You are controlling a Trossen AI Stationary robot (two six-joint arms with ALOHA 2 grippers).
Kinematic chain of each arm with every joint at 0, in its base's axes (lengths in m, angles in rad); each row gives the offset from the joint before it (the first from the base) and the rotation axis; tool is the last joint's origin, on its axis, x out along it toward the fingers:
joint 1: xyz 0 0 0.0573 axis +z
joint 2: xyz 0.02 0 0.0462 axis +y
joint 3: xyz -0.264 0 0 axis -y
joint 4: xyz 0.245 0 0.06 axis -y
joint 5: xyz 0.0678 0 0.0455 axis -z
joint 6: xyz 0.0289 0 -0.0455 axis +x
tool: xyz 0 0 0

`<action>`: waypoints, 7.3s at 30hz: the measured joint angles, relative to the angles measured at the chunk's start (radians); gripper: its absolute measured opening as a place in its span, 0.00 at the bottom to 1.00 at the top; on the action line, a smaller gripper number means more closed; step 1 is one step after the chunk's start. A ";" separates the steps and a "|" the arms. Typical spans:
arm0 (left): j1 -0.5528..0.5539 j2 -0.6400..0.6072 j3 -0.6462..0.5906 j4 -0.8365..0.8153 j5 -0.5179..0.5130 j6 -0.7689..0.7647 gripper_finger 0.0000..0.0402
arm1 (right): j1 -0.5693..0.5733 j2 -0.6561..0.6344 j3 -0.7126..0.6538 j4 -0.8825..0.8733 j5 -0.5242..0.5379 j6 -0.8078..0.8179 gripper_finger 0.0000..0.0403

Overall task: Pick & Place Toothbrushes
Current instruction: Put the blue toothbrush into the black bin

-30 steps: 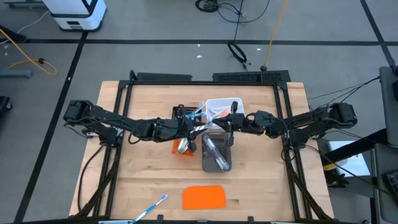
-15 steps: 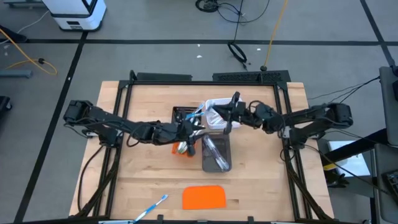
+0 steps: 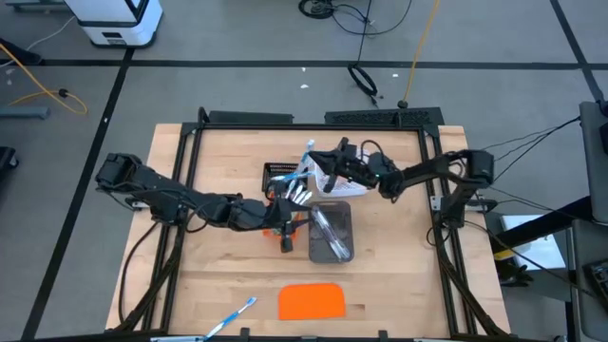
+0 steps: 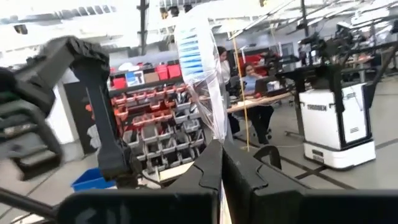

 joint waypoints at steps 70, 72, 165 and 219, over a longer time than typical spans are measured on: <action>-0.030 0.000 0.000 0.051 0.005 0.027 0.29 | 0.004 0.480 0.372 0.045 -0.097 0.096 0.34; -0.030 0.000 0.000 0.050 0.005 0.028 0.29 | 0.004 0.480 0.372 0.045 -0.107 0.096 0.34; -0.388 0.319 -0.001 -0.596 0.948 -1.411 0.29 | 0.214 -0.161 -0.040 -0.483 -0.096 -0.202 0.32; -0.269 -0.065 0.000 -0.869 0.569 -1.068 0.00 | 0.214 -0.161 -0.039 -0.494 -0.092 -0.217 0.32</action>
